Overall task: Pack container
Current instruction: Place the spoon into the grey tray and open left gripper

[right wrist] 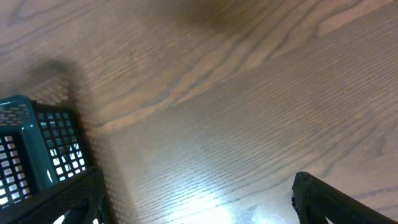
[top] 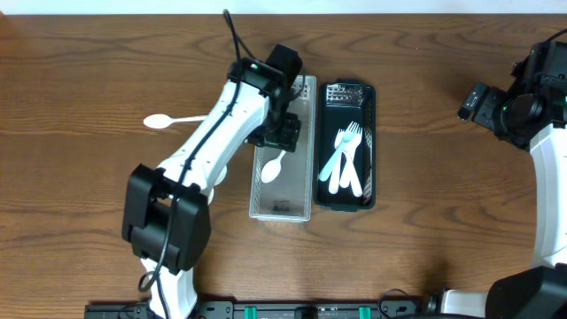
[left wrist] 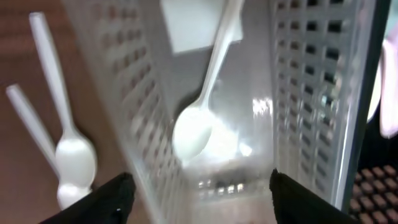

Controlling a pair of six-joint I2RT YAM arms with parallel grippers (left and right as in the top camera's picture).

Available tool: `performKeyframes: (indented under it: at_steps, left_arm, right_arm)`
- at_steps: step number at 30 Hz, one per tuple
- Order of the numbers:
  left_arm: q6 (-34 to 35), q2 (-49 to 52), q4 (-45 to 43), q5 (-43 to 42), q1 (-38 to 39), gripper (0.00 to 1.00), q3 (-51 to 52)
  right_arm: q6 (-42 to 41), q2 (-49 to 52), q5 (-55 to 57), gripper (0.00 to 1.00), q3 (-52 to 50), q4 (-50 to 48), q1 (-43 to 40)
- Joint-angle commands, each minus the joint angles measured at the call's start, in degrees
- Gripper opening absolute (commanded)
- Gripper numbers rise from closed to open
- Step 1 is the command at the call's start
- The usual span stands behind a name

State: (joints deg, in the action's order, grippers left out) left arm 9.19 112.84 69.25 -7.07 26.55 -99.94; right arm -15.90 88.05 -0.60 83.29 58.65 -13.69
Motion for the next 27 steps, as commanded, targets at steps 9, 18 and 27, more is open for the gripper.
performKeyframes:
  at_steps: [9,18,27]
  left_arm:
    - [-4.26,-4.2,4.15,10.38,-15.41,0.79,4.96]
    - [-9.66,-4.2,-7.21,6.25,-24.04,0.78,19.45]
    - [-12.02,-4.17,-15.82,6.21,-24.48,0.78,25.88]
  right_arm:
    - [0.11,0.02,-0.28,0.99,-0.2,-0.04,-0.5]
    - [0.09,0.02,-0.28,0.99,-0.2,-0.11,-0.5]
    - [0.09,0.02,-0.28,0.99,-0.2,0.13,-0.5]
